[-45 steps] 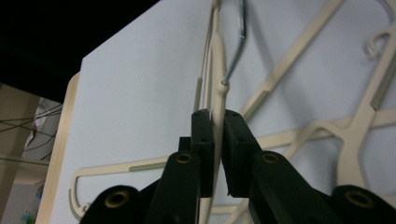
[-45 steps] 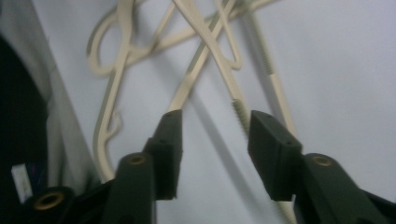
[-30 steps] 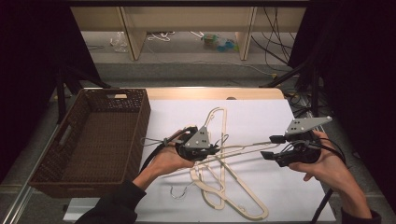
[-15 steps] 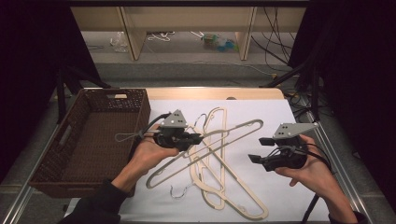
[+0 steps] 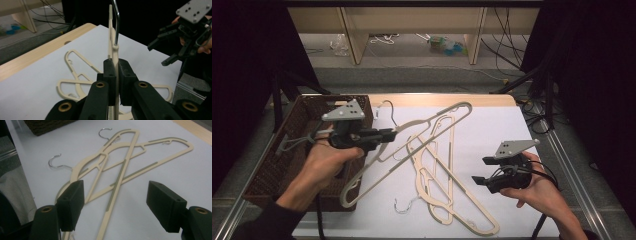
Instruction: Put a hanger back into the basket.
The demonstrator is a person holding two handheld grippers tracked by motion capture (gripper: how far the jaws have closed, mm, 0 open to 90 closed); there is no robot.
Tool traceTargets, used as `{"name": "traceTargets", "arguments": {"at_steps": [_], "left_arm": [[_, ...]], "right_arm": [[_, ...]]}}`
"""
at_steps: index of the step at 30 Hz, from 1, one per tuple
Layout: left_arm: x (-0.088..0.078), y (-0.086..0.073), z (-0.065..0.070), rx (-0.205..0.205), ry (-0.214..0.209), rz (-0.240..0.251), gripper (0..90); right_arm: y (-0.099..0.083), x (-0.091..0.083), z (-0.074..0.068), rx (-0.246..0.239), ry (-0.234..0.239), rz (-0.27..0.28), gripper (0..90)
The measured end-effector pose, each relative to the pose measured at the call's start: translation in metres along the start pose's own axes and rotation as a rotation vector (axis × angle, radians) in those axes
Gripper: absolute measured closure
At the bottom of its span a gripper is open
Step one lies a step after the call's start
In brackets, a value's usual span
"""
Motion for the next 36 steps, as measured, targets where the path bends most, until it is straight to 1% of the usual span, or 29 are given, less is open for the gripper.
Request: {"name": "traceTargets", "arguments": {"at_steps": [1,2,3,4,7,8,9,10,11,13,15,17,18,19,20,21,22,23,24,25,26,27,28,30,31,32,33,35,36], "left_arm": [[0.0,0.0,0.0,0.0,0.0,0.0,85.8],[-0.011,0.004,-0.01,-0.001,0.032,0.003,85.8],[-0.011,0.004,-0.01,-0.001,0.032,0.003,85.8],[-0.017,0.006,-0.015,0.004,0.041,0.007,85.8],[-0.033,0.013,-0.035,-0.024,0.084,0.043,85.8],[-0.044,0.017,-0.049,-0.035,0.11,0.065,85.8],[-0.049,0.019,-0.056,-0.034,0.128,0.073,85.8],[-0.049,0.019,-0.056,-0.034,0.128,0.073,85.8],[-0.055,0.021,-0.063,-0.037,0.142,0.081,85.8],[-0.066,0.027,-0.079,0.041,0.153,0.094,85.8],[-0.077,0.03,-0.09,0.063,0.177,0.093,85.8],[-0.087,0.032,-0.102,0.077,0.199,0.092,85.8],[-0.097,0.031,-0.112,0.03,0.235,0.116,85.8],[-0.097,0.031,-0.112,0.03,0.235,0.116,85.8],[-0.104,0.03,-0.124,0.06,0.254,0.118,85.8],[-0.108,0.027,-0.129,0.06,0.265,0.115,85.8],[-0.108,0.027,-0.129,0.06,0.265,0.115,85.8],[-0.114,0.022,-0.14,0.058,0.294,0.104,85.8],[-0.114,0.022,-0.14,0.058,0.294,0.104,85.8],[-0.117,0.019,-0.146,0.062,0.302,0.103,85.8],[-0.121,0.013,-0.155,0.063,0.32,0.098,85.8],[-0.121,0.013,-0.155,0.063,0.32,0.098,85.8],[-0.123,0.009,-0.16,0.068,0.324,0.092,85.8],[-0.127,0.0,-0.168,0.063,0.331,0.081,85.8],[-0.129,-0.004,-0.172,0.068,0.331,0.075,85.8],[-0.133,-0.013,-0.178,0.066,0.332,0.058,85.8],[-0.133,-0.013,-0.178,0.066,0.332,0.058,85.8],[-0.138,-0.021,-0.184,0.06,0.343,0.039,85.8],[-0.14,-0.025,-0.186,0.052,0.338,0.033,85.8]], "right_arm": [[0.0,0.0,0.0,0.0,0.0,0.0,31.7],[-0.002,0.001,0.0,0.006,-0.002,-0.007,31.8],[-0.002,0.001,0.0,0.006,-0.002,-0.007,31.8],[-0.003,0.002,0.0,0.005,0.005,-0.011,31.8],[-0.006,0.003,0.0,0.006,0.012,-0.026,31.8],[-0.008,0.004,0.0,0.003,0.014,-0.036,31.7],[-0.008,0.006,0.0,0.009,0.004,-0.027,31.7],[-0.008,0.006,0.0,0.009,0.004,-0.027,31.7],[-0.009,0.005,-0.001,0.01,0.018,-0.044,31.7],[-0.01,0.007,-0.001,0.009,0.014,-0.036,30.7],[-0.012,0.008,0.0,0.017,0.013,-0.046,28.8],[-0.013,0.008,0.0,0.02,0.014,-0.05,28.5],[-0.015,0.01,0.0,0.015,0.012,-0.047,28.5],[-0.015,0.01,0.0,0.015,0.012,-0.047,28.5],[-0.016,0.01,-0.001,0.023,0.02,-0.066,28.4],[-0.017,0.01,-0.001,0.023,0.021,-0.065,28.4],[-0.017,0.01,-0.001,0.023,0.021,-0.065,28.4],[-0.017,0.013,0.001,-0.002,0.018,-0.047,28.4],[-0.017,0.013,0.001,-0.002,0.018,-0.047,28.4],[-0.017,0.013,0.001,0.001,0.017,-0.046,28.4],[-0.018,0.012,-0.002,0.034,0.017,-0.065,28.4],[-0.018,0.012,-0.002,0.034,0.017,-0.065,28.4],[-0.017,0.012,-0.001,0.015,0.024,-0.064,28.4],[-0.018,0.013,-0.001,0.014,0.029,-0.068,28.4],[-0.019,0.012,-0.002,0.033,0.031,-0.081,28.4],[-0.02,0.012,-0.002,0.026,0.031,-0.079,28.4],[-0.02,0.012,-0.002,0.026,0.031,-0.079,28.4],[-0.02,0.012,-0.001,0.029,0.029,-0.081,28.4],[-0.02,0.012,-0.001,0.038,0.03,-0.084,28.4]]}}
Point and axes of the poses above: each handheld gripper's, and its own axes: x roughly forward along the jaws, y roughly out of its top, z roughly to its right, the point moved 8 cm from there along x, roughly forward along the jaws, and after that the axes turned 15 degrees about z, right-handed, at the moved point
